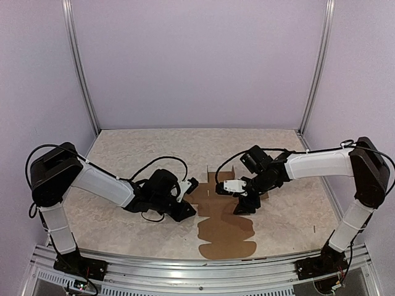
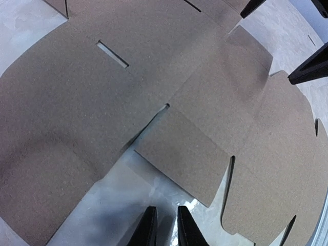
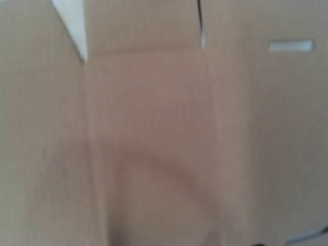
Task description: Fold the paper box
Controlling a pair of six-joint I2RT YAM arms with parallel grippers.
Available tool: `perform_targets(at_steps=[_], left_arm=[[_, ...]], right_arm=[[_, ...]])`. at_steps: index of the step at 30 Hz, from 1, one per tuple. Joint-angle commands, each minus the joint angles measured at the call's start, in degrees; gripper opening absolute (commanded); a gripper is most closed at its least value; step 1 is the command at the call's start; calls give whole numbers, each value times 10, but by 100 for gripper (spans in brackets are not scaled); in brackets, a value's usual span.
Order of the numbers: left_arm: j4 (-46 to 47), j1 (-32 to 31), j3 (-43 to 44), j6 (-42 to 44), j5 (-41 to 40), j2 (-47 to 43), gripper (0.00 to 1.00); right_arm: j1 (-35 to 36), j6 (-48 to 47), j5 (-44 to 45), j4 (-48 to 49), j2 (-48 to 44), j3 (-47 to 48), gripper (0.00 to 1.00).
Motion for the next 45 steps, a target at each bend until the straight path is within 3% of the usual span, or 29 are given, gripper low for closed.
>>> perform_targets(at_steps=[1,13,22,37,42,45], left_arm=[[-33,4,30,11,-1,35,15],[4,-5,41,35,33,32,15],[28,-16,63,49,111,37,16],[49,-16,103,48,196,64,24],[39,-17,125,49,201,94,25],[39,-16,99,53,170,58,26]], right_arm=[[20,-24,3,47,10,-19,72],[43,-9,27,85,57,-52,69],[45,0,27,86,67,-54,68],[45,7,20,88,68,-57,67],[45,9,21,91,65,-62,67],[45,9,23,93,59,-67,67]])
